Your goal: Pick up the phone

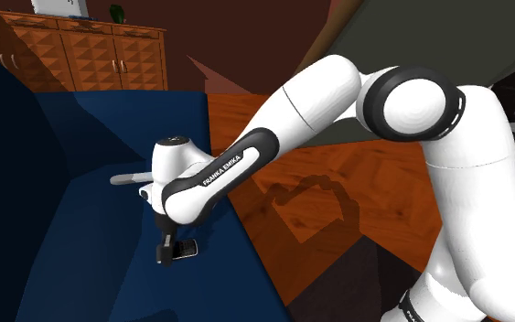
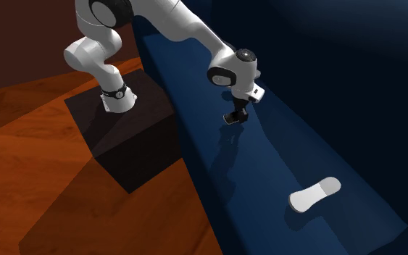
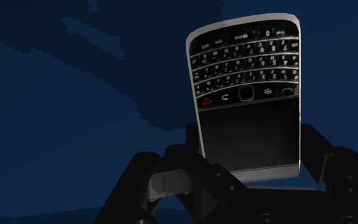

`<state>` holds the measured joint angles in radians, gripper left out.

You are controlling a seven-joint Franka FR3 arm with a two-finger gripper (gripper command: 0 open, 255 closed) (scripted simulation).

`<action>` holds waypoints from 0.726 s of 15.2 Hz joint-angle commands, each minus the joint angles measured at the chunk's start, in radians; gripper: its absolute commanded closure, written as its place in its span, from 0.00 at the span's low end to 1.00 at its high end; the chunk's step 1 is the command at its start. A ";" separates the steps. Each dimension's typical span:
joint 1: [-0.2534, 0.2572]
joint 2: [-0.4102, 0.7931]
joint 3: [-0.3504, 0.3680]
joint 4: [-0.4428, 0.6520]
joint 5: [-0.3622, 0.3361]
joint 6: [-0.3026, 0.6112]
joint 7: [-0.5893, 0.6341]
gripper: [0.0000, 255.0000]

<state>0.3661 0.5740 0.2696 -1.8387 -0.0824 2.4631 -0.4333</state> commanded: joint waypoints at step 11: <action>-0.017 -0.100 0.022 0.013 0.028 -0.113 -0.010 1.00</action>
<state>0.3503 0.4812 0.2896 -1.8275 -0.0563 2.3595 -0.4429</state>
